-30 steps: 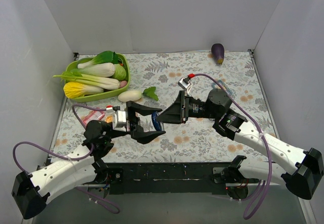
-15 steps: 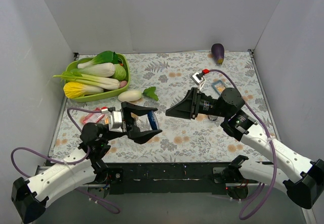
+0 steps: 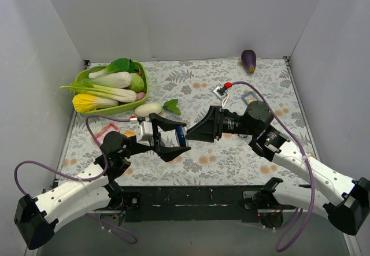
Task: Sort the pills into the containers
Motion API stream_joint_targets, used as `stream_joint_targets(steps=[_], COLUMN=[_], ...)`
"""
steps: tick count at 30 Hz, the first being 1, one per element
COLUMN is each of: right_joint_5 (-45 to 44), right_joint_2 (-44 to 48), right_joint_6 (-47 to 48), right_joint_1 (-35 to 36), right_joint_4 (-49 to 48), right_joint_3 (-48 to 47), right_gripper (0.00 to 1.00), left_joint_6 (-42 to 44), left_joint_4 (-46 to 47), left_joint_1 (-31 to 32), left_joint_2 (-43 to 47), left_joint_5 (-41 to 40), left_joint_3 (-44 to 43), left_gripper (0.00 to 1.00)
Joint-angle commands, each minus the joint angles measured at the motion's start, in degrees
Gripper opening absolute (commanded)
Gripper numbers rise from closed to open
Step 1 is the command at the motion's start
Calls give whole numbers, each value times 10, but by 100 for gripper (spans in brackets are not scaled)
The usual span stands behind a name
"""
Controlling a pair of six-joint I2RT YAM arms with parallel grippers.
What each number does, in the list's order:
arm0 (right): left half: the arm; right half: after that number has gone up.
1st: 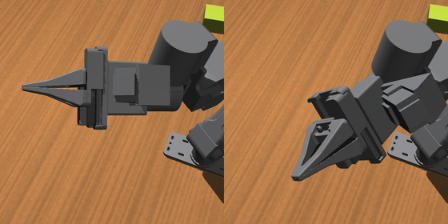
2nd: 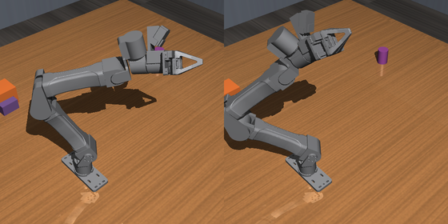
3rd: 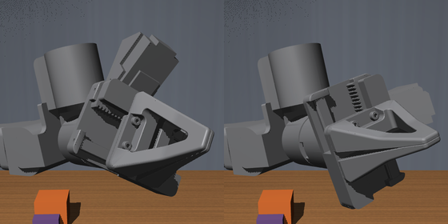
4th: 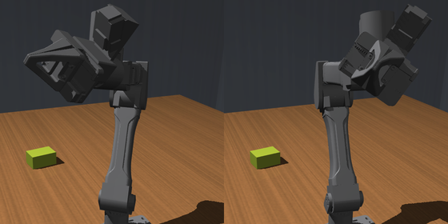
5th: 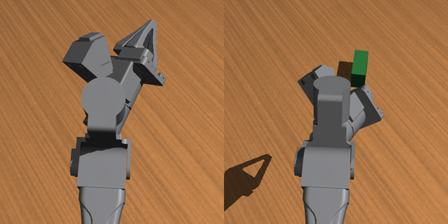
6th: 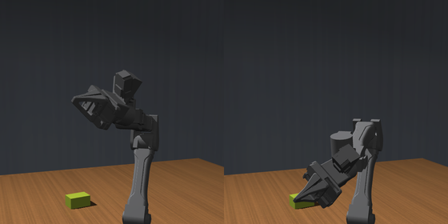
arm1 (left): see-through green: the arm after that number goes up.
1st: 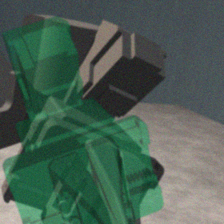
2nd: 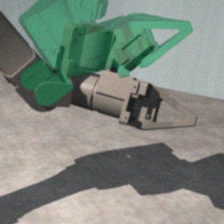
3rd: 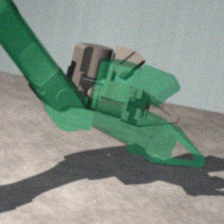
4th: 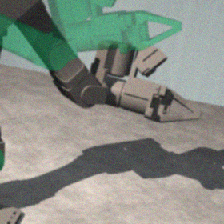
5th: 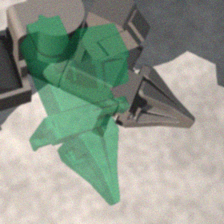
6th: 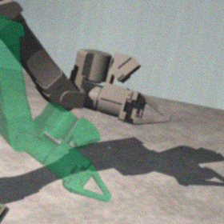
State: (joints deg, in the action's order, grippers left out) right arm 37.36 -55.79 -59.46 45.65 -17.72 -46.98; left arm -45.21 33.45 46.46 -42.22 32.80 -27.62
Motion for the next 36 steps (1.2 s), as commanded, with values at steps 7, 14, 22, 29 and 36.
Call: stream_joint_targets(steps=[7,14,22,29,36], right_joint_5=[-46,-56,-82,-108,-138], right_joint_2=[-1,-5,-12,-22,-42], right_joint_6=[86,111,181,250,317], right_joint_1=[5,5,5,10,30], right_joint_4=[44,59,110,157,202], right_joint_3=[-10,-13,-30,-42,-61], right_gripper=[74,63,54,49,44], left_joint_6=[16,23,38,48,51], left_joint_4=[-8,-30,-87,-128,-161], left_joint_1=[-2,-2,-2,-2,-2], left_joint_2=[7,20,9,-5,-26], left_joint_5=[7,1,-11,-24,-35], left_joint_3=[-27,-31,-58,-85,-110], left_gripper=[28,28,27,27,27])
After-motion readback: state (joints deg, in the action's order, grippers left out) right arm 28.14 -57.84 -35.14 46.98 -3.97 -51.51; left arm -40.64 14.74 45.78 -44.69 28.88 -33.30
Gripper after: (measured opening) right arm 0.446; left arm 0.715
